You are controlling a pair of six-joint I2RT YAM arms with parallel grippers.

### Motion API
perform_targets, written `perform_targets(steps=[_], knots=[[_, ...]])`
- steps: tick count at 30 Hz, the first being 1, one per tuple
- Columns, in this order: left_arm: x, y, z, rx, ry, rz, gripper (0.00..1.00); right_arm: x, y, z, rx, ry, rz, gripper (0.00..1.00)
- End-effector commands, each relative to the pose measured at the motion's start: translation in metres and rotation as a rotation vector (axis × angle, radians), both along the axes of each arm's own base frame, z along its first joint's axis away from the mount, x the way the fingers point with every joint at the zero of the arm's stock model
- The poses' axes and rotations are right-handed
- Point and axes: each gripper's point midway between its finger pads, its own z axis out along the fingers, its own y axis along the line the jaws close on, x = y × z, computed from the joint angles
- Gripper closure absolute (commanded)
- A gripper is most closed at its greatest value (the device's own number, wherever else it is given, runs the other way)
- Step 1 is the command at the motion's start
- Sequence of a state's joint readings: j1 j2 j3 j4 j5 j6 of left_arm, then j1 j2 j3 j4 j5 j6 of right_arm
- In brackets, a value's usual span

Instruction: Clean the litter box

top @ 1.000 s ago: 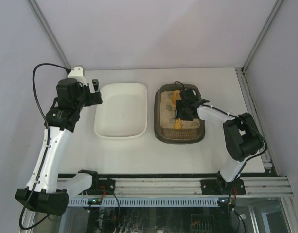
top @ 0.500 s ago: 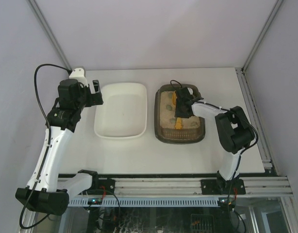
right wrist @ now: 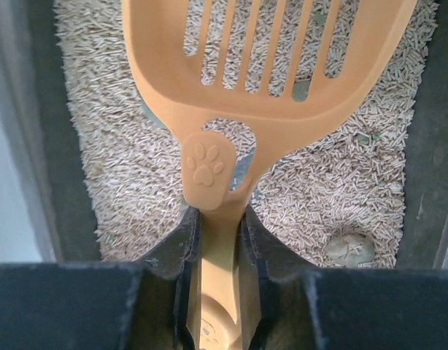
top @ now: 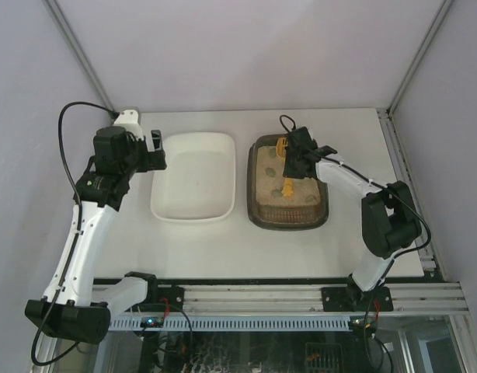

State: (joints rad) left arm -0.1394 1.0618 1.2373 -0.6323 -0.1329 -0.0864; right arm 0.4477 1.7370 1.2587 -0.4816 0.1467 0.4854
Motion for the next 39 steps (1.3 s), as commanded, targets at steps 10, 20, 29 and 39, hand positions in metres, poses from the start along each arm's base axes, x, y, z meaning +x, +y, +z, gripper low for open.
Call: perform_targets(steps=[10,20,29,39], knots=[[0.044,-0.151,0.060,-0.396,-0.048,-0.622,0.00,-0.034,0.019,0.085,0.147,-0.033,0.185,1.00],[0.078,-0.283,0.019,-0.733,0.281,-0.983,0.00,-0.082,0.023,0.104,0.177,-0.035,0.271,1.00],[0.064,-0.342,0.012,-0.817,0.323,-1.131,0.00,-0.101,0.027,0.129,0.231,-0.104,0.311,1.00],[0.063,-0.361,0.002,-0.913,0.375,-1.143,0.42,-0.110,0.032,0.129,0.268,-0.103,0.339,1.00]])
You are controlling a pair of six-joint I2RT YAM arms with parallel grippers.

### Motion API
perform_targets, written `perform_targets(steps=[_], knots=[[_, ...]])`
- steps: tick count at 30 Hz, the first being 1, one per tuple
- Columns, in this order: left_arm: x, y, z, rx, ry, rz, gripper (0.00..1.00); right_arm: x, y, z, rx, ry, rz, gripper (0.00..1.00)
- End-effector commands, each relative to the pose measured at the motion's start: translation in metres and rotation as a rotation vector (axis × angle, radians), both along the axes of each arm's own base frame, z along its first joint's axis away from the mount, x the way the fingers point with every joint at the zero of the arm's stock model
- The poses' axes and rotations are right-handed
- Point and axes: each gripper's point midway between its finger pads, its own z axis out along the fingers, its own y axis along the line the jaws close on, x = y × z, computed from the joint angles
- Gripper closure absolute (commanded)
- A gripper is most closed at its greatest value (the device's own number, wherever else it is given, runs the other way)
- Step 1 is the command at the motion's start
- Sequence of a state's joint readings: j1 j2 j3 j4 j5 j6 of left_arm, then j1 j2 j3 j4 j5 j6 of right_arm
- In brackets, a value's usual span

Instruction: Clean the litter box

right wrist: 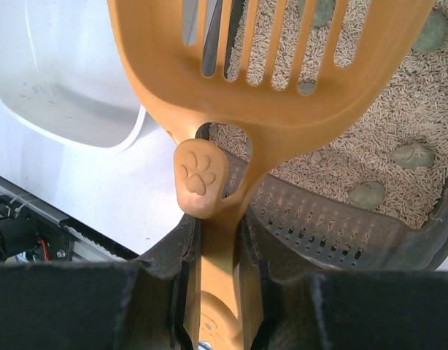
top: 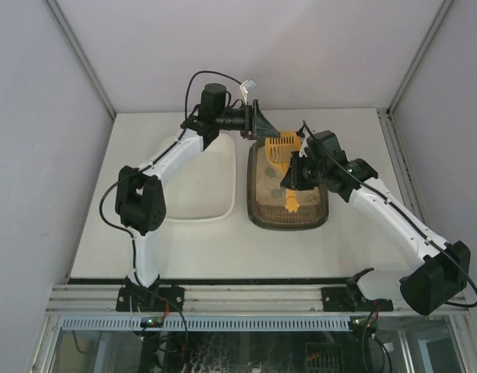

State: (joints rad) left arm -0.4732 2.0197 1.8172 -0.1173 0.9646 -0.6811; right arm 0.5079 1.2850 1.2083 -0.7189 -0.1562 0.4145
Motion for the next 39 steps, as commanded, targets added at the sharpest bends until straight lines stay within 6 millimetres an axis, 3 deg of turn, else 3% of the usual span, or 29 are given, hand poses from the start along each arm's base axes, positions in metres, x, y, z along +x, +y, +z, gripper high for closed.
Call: perform_targets(steps=[1,4,6,10,12,15,25,28,35,39], knots=[[-0.003,-0.008,0.018,-0.083,-0.020,-0.046,0.50,-0.001,0.006,0.010,0.030,-0.043,0.024,1.00],[-0.007,-0.008,0.017,-0.122,0.003,-0.066,0.62,-0.001,0.003,0.009,0.027,-0.053,0.013,1.00],[-0.010,-0.009,0.019,-0.154,0.022,-0.081,0.61,0.000,0.002,0.011,0.029,-0.063,0.011,1.00],[-0.016,-0.010,0.014,-0.161,0.038,-0.129,0.41,0.000,-0.001,0.015,0.031,-0.077,0.006,1.00],[-0.033,-0.020,0.013,-0.159,0.037,-0.183,0.34,0.000,-0.001,0.016,0.033,-0.080,0.009,1.00],[-0.039,-0.020,0.010,-0.139,0.026,-0.193,0.31,0.000,-0.002,0.017,0.034,-0.083,0.005,1.00],[-0.041,-0.018,-0.017,-0.047,0.000,-0.187,0.70,0.002,-0.004,0.022,0.040,-0.104,-0.005,1.00],[-0.041,-0.018,-0.018,-0.046,-0.029,-0.184,0.98,0.001,-0.005,0.021,0.056,-0.103,-0.009,0.97],[-0.040,-0.013,0.025,-0.170,-0.104,-0.113,1.00,-0.006,-0.013,0.020,0.293,-0.084,-0.038,0.49],[-0.040,-0.015,0.048,-0.224,-0.132,-0.084,1.00,-0.008,-0.015,0.018,0.433,-0.077,-0.053,0.47]])
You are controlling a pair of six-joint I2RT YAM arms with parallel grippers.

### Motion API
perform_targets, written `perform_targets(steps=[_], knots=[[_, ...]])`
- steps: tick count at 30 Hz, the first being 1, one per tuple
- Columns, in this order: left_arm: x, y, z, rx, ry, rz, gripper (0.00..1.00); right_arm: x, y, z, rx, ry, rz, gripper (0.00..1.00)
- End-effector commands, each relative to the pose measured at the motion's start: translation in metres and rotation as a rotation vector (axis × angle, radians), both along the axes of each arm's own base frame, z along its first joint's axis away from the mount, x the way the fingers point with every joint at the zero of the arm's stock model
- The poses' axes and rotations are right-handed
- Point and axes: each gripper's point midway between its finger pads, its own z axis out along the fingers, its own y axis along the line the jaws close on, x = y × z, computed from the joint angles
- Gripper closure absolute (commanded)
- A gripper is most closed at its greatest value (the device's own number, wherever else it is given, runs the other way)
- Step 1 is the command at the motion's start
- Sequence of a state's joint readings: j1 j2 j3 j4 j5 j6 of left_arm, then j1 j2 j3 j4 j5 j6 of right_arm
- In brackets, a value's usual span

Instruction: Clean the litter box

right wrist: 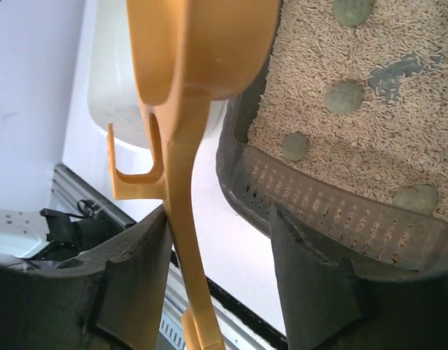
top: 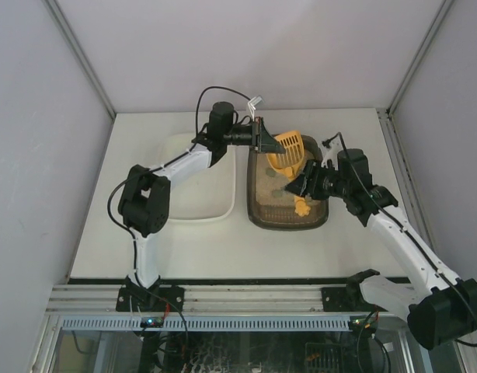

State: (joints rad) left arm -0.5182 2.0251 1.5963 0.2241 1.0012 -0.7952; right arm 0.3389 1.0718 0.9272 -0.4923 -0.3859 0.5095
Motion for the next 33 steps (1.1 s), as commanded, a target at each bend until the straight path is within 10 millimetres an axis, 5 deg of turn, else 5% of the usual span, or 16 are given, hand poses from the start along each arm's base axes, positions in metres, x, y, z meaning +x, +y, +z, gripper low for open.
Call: perform_targets(steps=[1,12,22,26,28,29,30,31,33], knots=[[-0.017,0.005,0.088,-0.163,-0.143,-0.008,1.00,0.004,0.006,0.020,0.209,-0.047,0.002,0.49],[-0.012,0.011,0.083,-0.151,-0.146,0.035,1.00,-0.003,0.015,0.029,0.346,-0.035,0.033,0.62],[-0.005,0.012,0.081,-0.141,-0.143,0.059,1.00,-0.012,0.026,0.033,0.399,-0.010,0.102,0.50],[-0.007,0.013,0.081,-0.141,-0.142,0.051,1.00,-0.009,0.027,0.030,0.393,-0.002,0.092,0.74],[-0.008,0.013,0.079,-0.138,-0.136,0.054,1.00,-0.007,0.027,0.029,0.393,0.000,0.074,1.00],[-0.008,0.014,0.078,-0.137,-0.132,0.054,1.00,-0.005,0.026,0.029,0.388,-0.005,0.057,1.00],[-0.010,0.014,0.079,-0.137,-0.128,0.051,0.93,-0.003,0.024,0.029,0.375,-0.015,0.033,1.00],[-0.012,0.015,0.080,-0.134,-0.119,0.048,0.75,-0.002,0.020,0.031,0.356,-0.032,0.000,1.00],[-0.015,0.019,0.083,-0.118,-0.103,0.052,0.21,-0.005,0.009,0.027,0.294,-0.017,-0.067,1.00]])
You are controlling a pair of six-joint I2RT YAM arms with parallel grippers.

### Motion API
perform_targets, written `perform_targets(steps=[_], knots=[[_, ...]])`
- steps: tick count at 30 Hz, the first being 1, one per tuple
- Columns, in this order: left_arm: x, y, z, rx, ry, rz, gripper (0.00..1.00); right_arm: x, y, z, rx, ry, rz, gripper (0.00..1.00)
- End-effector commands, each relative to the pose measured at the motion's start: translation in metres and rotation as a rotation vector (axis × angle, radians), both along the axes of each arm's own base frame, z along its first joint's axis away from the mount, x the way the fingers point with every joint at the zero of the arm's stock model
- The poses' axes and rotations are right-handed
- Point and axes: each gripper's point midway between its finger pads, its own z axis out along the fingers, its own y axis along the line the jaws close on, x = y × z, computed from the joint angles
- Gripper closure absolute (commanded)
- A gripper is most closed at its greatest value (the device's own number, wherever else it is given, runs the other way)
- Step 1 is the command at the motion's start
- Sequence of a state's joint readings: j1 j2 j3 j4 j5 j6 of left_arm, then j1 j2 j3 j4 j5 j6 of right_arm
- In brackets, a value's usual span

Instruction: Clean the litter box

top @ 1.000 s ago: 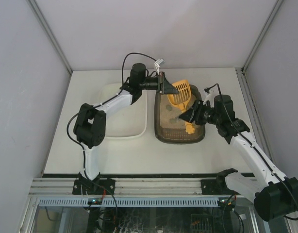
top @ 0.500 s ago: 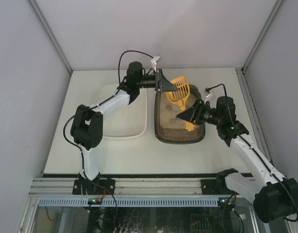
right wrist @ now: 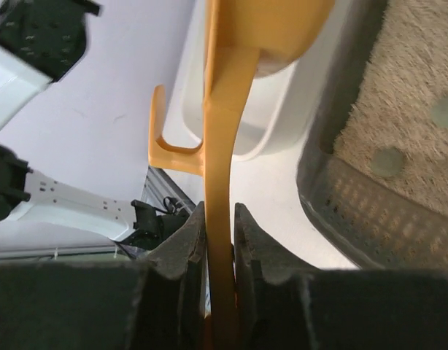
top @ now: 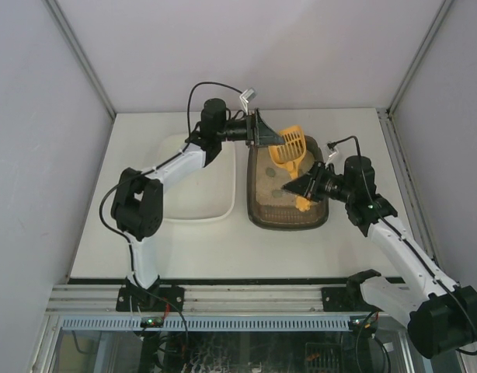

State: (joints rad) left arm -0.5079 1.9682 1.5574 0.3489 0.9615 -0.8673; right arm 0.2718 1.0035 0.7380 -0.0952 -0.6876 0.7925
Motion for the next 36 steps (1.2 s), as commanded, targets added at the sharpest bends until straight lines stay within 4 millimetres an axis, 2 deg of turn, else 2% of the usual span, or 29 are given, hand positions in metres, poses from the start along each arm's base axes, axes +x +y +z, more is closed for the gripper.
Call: perform_targets(steps=[1,3,6,8,11,12,13,16,19,22,26,30,36], knots=[[-0.019,0.017,0.052,-0.031,-0.050,0.023,0.02,0.002,-0.023,-0.008,-0.121,0.050,-0.160,1.00],[-0.013,0.029,0.057,0.021,-0.085,0.122,0.00,-0.005,-0.034,-0.019,-0.203,0.123,-0.168,1.00],[0.016,0.068,0.057,0.141,-0.148,0.398,0.00,-0.015,-0.042,-0.037,-0.291,0.210,-0.144,1.00],[0.028,0.089,0.056,0.220,-0.142,0.557,0.00,-0.017,-0.044,-0.048,-0.322,0.243,-0.127,1.00],[0.039,0.124,0.035,0.397,-0.031,0.787,0.00,-0.010,-0.041,-0.059,-0.358,0.291,-0.080,1.00],[0.041,0.137,0.030,0.434,-0.006,0.857,0.00,-0.005,-0.039,-0.069,-0.382,0.333,-0.056,1.00],[0.033,0.136,0.026,0.459,0.012,0.892,0.00,0.000,-0.038,-0.075,-0.407,0.364,-0.038,1.00],[0.025,0.154,0.010,0.465,0.100,1.042,0.00,0.015,-0.037,-0.093,-0.503,0.440,-0.003,1.00],[0.016,0.151,-0.017,0.471,0.182,1.072,0.00,0.033,-0.040,-0.107,-0.624,0.464,-0.023,1.00],[0.009,0.141,-0.045,0.478,0.253,1.060,0.00,0.047,-0.036,-0.112,-0.671,0.472,-0.026,1.00],[-0.002,0.119,-0.063,0.442,0.336,0.978,0.00,0.052,-0.027,-0.119,-0.700,0.495,-0.004,1.00],[-0.006,0.109,-0.065,0.420,0.369,0.938,0.01,0.050,-0.017,-0.128,-0.715,0.513,0.025,1.00],[-0.004,0.128,-0.041,0.394,0.261,0.985,0.02,0.051,-0.015,-0.139,-0.774,0.521,0.031,1.00]])
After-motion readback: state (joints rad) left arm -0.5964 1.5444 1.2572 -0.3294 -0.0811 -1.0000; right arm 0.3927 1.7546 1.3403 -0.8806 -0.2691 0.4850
